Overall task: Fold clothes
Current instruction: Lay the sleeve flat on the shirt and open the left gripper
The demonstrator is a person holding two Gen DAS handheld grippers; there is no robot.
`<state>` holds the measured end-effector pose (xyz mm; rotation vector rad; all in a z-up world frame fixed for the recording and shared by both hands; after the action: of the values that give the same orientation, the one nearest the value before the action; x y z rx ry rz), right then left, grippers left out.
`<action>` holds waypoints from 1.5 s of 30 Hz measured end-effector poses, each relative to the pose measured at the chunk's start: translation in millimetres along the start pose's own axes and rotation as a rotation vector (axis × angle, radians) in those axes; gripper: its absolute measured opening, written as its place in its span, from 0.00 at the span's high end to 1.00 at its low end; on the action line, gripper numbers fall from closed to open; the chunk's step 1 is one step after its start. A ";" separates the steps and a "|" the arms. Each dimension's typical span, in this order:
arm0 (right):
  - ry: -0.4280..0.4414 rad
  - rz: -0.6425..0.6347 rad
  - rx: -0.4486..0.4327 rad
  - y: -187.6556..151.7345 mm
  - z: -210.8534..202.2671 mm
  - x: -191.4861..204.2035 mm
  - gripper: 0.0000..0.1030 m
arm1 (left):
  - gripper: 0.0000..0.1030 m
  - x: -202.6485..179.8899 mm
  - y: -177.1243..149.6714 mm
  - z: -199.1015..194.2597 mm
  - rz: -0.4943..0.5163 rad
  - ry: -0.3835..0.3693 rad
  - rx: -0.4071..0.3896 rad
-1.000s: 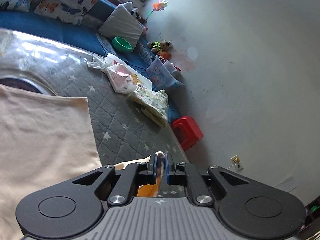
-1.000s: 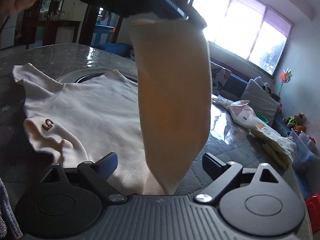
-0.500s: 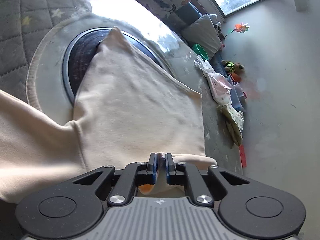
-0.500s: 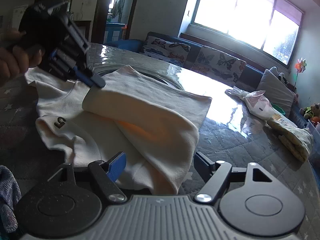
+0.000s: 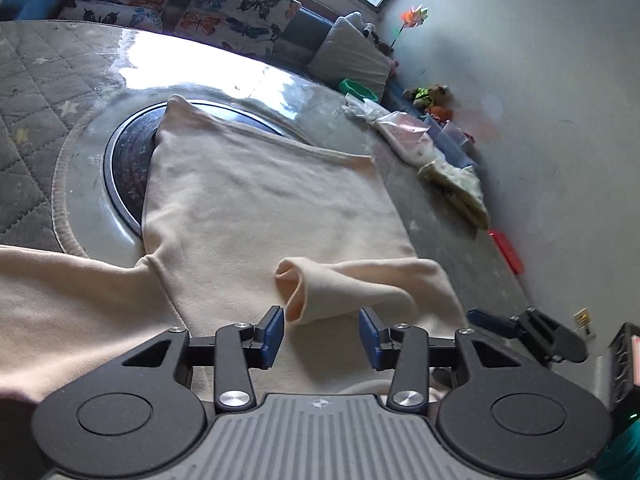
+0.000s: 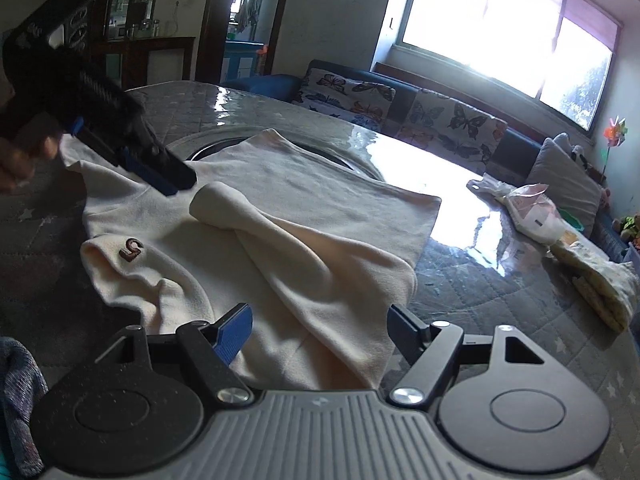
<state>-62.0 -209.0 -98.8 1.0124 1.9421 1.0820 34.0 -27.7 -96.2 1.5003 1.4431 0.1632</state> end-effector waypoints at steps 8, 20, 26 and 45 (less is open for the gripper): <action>0.009 0.003 0.012 2.5 5.8 -1.0 0.29 | 0.74 -17.8 -7.7 19.2 0.152 -0.009 0.016; 0.097 -0.038 0.043 5.5 15.3 9.9 0.57 | 0.94 -29.8 38.8 -20.9 -0.076 -0.137 -0.034; 0.155 -0.095 0.040 4.7 16.3 20.0 0.57 | 0.62 -30.6 8.5 -16.8 0.095 -0.078 0.009; 0.164 -0.109 0.103 -0.6 29.7 16.2 0.91 | 0.95 -40.7 9.6 0.3 0.146 -0.098 0.020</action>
<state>-44.9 -184.6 -114.8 0.8841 2.1775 1.0404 29.4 -58.7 -68.5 1.6081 1.2619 0.1622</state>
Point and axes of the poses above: each gripper's, at about its wrist camera, not at the fingertips, and z roughly the way its jaws point, x to its left, y to its top, the point moved 10 cm from there along z, roughly the way its jaws point, and after that the axes turned 14 degrees about -x, right-handed, at the moved point
